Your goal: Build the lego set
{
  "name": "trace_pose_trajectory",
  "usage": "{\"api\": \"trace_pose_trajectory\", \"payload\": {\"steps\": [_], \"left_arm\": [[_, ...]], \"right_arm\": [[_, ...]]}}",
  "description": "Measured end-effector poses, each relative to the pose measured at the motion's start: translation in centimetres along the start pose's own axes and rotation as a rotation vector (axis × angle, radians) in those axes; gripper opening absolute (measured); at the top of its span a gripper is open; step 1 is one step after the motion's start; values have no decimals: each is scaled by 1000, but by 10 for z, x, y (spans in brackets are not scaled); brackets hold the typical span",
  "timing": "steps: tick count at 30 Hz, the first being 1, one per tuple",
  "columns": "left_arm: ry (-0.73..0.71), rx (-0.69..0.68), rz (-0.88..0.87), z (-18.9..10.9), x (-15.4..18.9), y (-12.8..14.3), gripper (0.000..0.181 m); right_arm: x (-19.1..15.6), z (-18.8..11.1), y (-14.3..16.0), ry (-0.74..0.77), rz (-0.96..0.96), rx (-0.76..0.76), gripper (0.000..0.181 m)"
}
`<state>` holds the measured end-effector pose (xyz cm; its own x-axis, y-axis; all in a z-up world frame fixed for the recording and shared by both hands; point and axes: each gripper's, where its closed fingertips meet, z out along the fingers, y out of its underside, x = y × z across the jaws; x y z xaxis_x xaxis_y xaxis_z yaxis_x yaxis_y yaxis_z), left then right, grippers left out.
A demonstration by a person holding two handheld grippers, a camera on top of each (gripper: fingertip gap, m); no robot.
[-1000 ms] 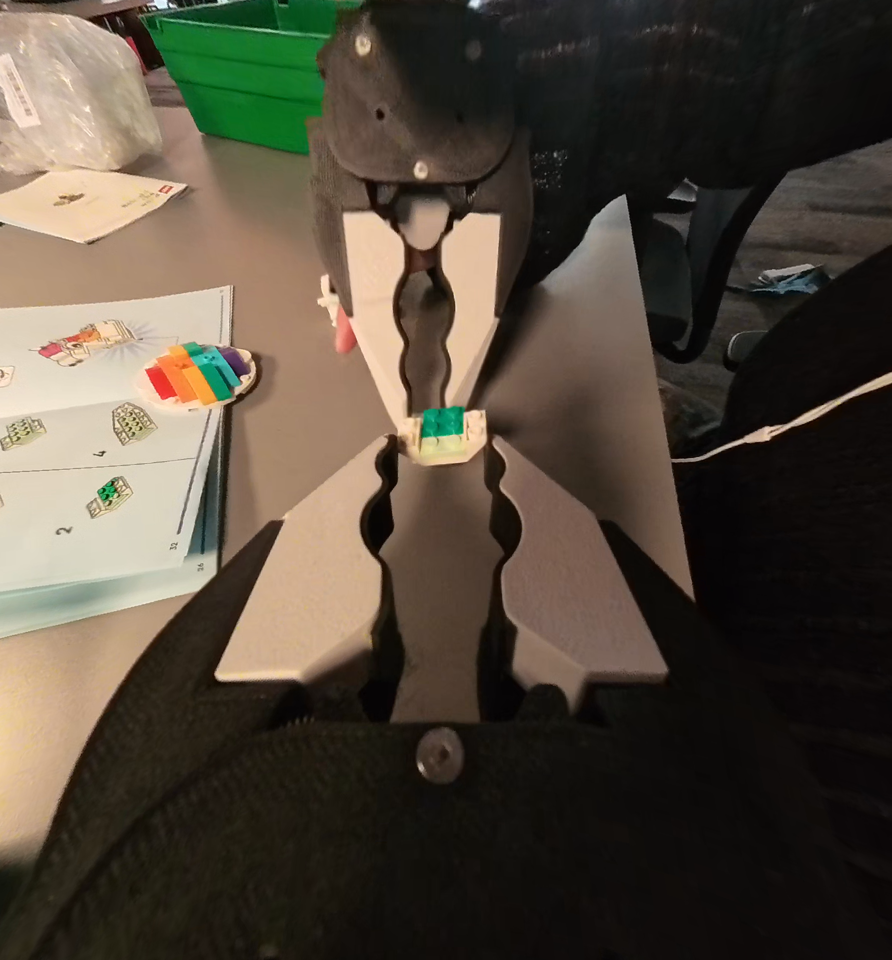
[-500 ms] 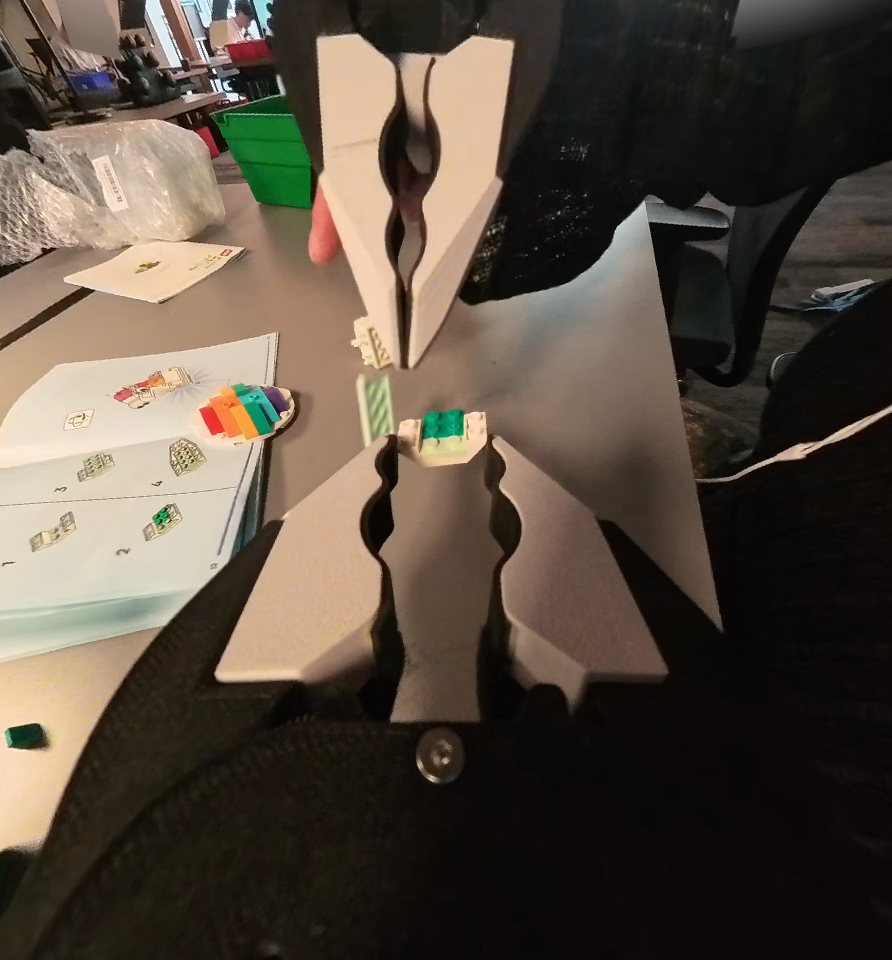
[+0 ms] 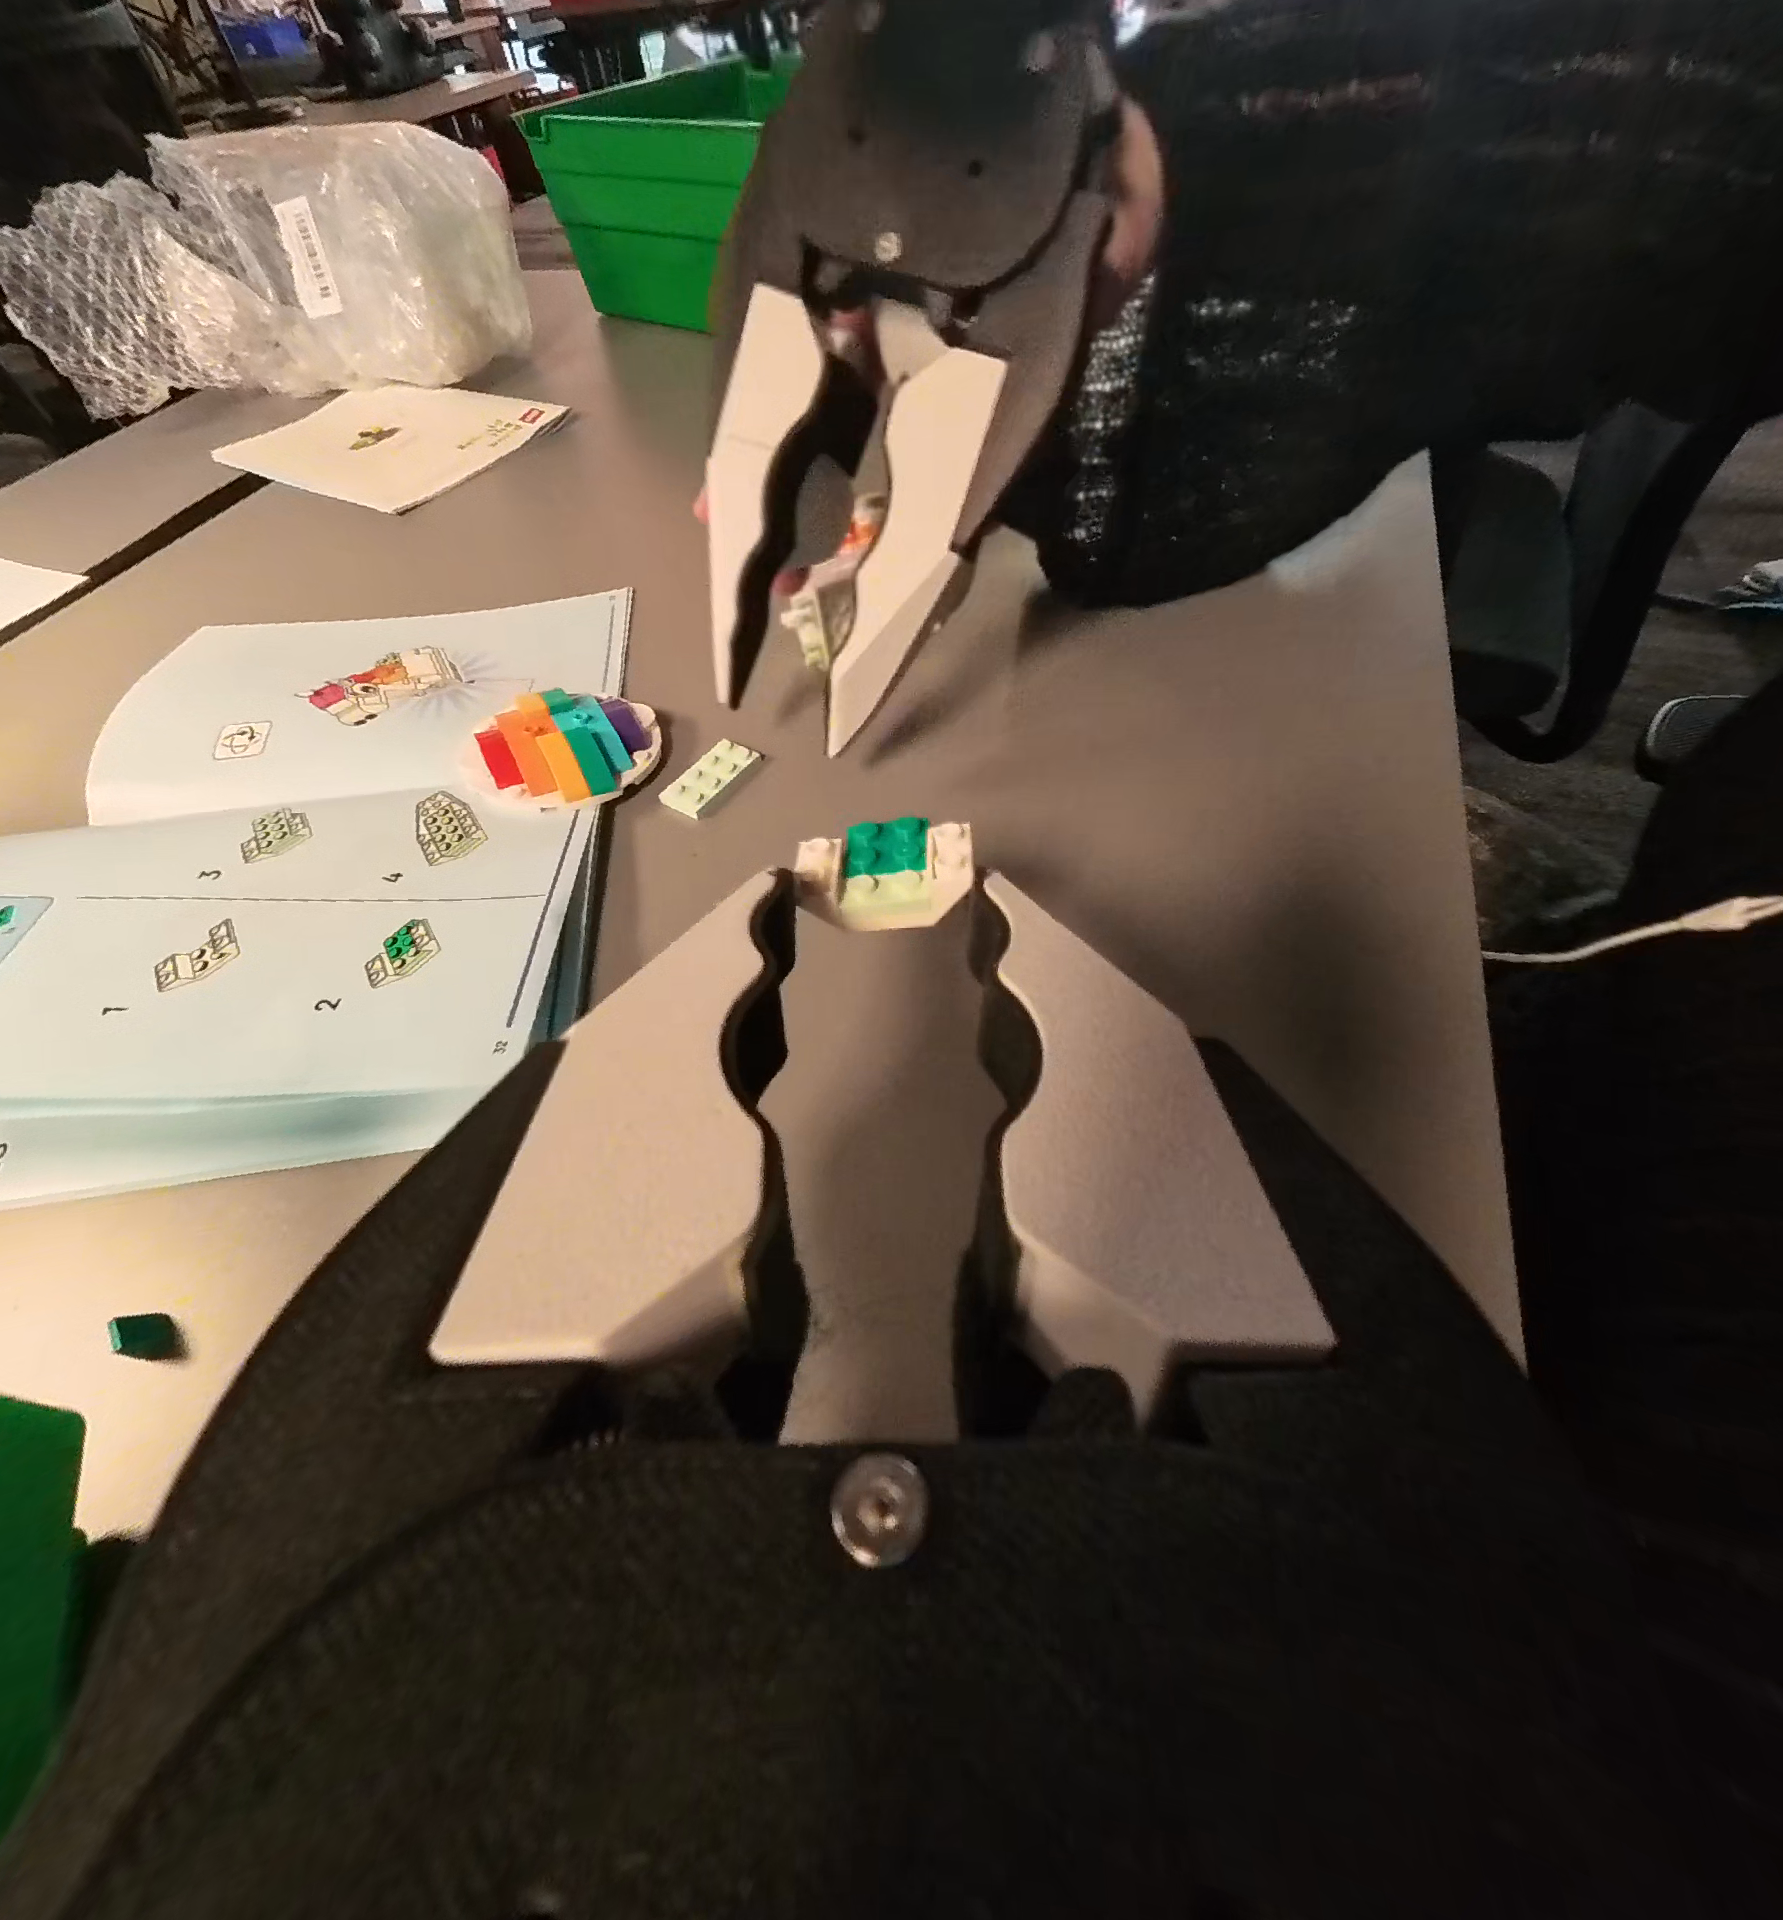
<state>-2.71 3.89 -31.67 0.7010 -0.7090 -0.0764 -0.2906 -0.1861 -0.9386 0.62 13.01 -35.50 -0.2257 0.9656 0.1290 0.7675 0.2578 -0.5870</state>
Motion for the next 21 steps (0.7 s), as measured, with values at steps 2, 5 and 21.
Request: {"api": "trace_pose_trajectory", "payload": {"steps": [2, 5, 21], "left_arm": [[5, -5, 7, 1, 1, 1, 32], [10, -13, 17, 2, 3, 2, 32], [51, 22, -17, 1, 7, -2, 32]], "right_arm": [[8, 4, 1, -18, 39, -30, 36], [14, 12, 5, -51, 32, -117, 36], [-20, -7, -43, -157, -235, 0, 14]]}}
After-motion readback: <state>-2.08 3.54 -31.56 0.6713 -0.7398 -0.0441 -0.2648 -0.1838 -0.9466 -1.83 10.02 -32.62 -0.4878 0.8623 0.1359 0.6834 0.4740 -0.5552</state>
